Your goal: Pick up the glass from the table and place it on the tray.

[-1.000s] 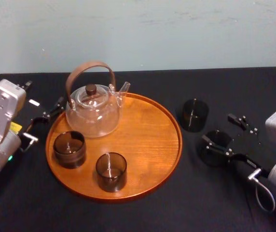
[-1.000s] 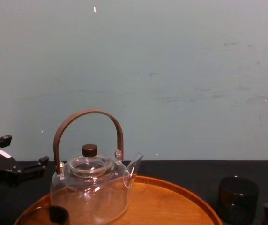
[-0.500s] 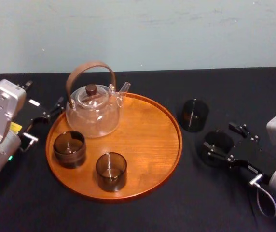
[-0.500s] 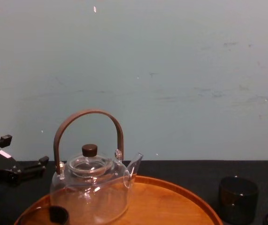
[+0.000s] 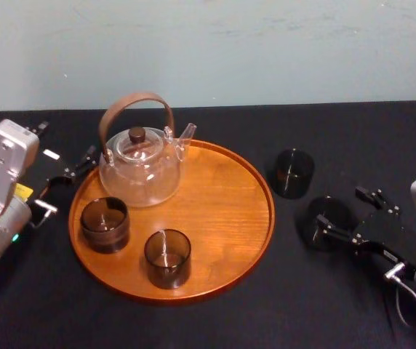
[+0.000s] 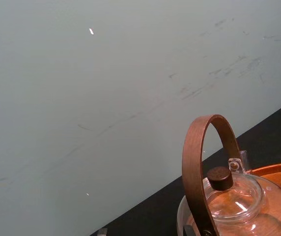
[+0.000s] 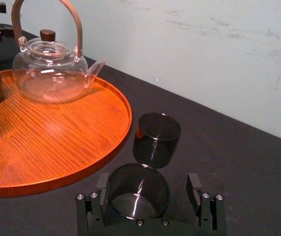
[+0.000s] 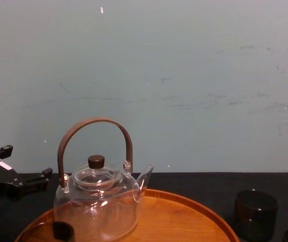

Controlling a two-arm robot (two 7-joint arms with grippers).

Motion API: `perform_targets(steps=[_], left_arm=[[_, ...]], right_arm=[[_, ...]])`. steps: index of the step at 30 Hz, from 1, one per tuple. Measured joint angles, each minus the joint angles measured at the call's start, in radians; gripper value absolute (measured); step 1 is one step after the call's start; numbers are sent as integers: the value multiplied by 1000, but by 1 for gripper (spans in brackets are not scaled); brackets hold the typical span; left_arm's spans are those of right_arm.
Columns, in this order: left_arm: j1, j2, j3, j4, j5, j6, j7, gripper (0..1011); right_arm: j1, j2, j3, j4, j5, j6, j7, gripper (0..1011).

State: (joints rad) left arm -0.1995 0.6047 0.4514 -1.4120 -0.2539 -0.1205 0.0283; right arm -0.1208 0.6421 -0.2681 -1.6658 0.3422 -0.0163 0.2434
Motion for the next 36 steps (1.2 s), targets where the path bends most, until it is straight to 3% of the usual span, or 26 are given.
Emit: perform_targets(steps=[28,36], left_arm=[[0,0,0,0,0,0,0,1001],[0,0,0,0,0,0,0,1001]], right_arm=[[-15,-54,35,40,-33,47,67,1002],[0,-65,40,40,-36,97,99,1002]])
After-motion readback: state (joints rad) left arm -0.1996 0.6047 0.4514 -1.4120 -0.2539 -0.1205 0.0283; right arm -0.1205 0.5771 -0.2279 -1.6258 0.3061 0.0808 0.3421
